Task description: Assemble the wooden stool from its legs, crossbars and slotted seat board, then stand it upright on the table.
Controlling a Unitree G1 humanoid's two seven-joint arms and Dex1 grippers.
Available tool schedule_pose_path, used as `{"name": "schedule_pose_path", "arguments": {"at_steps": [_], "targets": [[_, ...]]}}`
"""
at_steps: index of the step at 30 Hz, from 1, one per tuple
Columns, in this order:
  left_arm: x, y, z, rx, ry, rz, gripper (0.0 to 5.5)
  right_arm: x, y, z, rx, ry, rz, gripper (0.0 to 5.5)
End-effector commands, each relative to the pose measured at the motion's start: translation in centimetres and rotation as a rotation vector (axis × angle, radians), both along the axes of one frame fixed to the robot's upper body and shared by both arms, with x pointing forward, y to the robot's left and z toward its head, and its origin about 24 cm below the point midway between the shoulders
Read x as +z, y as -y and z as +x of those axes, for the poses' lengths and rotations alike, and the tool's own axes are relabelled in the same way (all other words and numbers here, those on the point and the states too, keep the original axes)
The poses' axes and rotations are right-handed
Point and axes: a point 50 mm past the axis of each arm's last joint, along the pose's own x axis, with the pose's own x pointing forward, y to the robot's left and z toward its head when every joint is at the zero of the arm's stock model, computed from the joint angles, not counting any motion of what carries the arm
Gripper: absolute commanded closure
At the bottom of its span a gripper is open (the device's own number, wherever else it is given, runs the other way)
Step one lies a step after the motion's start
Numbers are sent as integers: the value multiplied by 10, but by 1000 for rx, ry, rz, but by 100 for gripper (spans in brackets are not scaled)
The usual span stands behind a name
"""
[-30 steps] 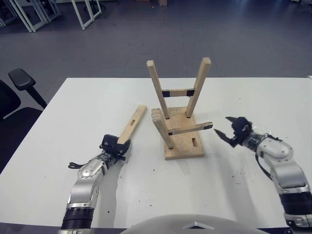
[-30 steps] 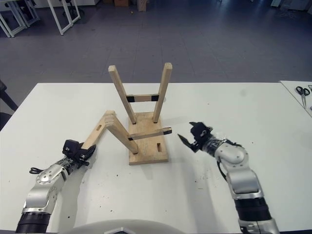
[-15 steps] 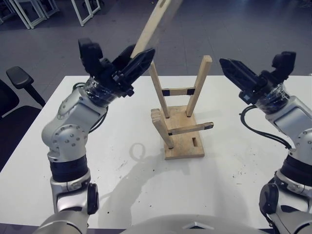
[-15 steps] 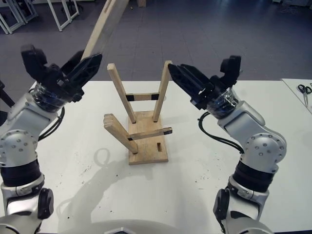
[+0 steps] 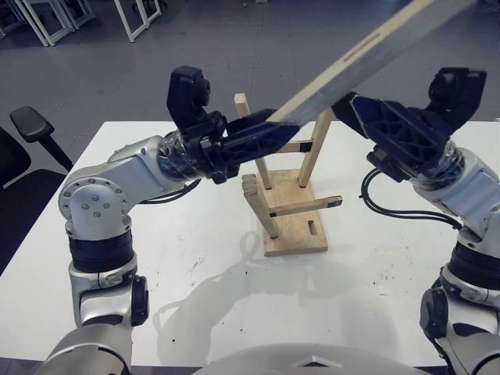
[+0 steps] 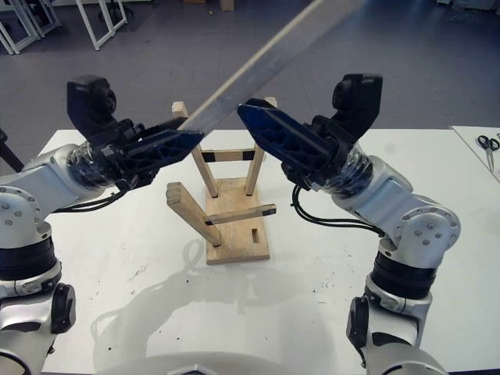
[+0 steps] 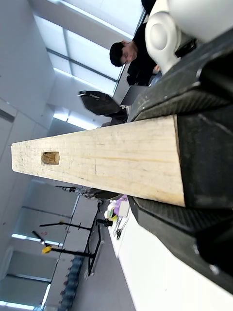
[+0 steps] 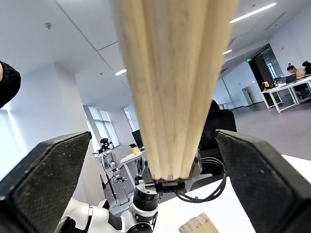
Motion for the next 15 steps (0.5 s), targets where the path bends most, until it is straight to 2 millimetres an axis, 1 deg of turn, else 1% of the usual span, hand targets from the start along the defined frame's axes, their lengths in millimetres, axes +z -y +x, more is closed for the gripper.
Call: {"name": "schedule_pose_path", "arguments": {"at_steps": [1, 2, 6, 15], "targets": [[-1, 0, -3, -38, 2, 51, 345, 8, -4, -1, 12, 59, -29, 80], [-1, -1, -3, -41, 4, 60, 345, 8, -4, -1, 13, 66, -44, 80], [0, -2, -1, -38, 3, 68, 345, 5, -5, -2, 27, 99, -98, 147], [0, -1, -1, -59, 7, 96, 345, 7, -4, -1, 33, 140, -123, 322]]}}
